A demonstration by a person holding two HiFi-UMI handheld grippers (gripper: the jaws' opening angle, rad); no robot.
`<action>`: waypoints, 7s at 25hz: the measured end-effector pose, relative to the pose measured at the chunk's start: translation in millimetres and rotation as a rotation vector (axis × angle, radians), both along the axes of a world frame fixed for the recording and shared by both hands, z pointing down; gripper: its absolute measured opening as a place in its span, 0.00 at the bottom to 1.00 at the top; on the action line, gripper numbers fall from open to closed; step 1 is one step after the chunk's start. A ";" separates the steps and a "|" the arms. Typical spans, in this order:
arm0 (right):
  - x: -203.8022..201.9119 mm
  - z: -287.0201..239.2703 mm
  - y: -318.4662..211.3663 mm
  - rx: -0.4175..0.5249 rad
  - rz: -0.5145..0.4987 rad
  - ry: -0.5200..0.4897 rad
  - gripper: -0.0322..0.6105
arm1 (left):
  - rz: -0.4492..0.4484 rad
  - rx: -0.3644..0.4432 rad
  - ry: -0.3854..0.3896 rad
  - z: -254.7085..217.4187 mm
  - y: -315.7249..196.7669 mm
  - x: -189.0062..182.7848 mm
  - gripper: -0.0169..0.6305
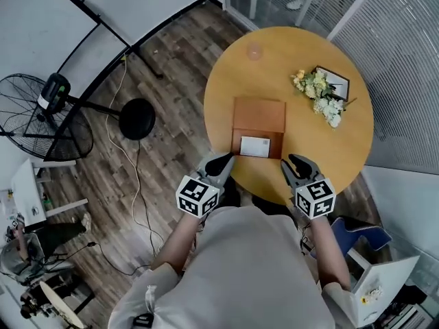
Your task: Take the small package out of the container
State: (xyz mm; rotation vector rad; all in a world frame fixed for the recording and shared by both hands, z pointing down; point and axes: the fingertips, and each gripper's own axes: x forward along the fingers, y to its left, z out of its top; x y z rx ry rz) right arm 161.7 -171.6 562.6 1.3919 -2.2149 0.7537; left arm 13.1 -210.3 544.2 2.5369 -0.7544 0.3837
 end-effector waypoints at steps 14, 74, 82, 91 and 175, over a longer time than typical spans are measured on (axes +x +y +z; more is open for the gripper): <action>1.6 132.8 -22.6 -0.215 -0.117 0.064 0.21 | -0.098 -0.122 -0.054 69.3 -10.5 11.9 0.06; -46.5 314.5 -75.6 -0.633 -0.075 -0.009 0.36 | -0.329 -0.325 -0.237 195.3 -2.6 -82.6 0.06; -42.9 322.1 -76.3 -0.659 -0.067 -0.003 0.36 | -0.322 -0.324 -0.249 198.0 4.2 -84.0 0.06; -45.1 309.8 -79.7 -0.625 -0.018 -0.039 0.36 | -0.319 -0.311 -0.246 189.5 11.5 -92.4 0.06; -176.7 172.8 -85.6 -0.117 -0.180 -0.027 0.36 | -0.235 -0.262 -0.137 140.0 12.7 -132.0 0.06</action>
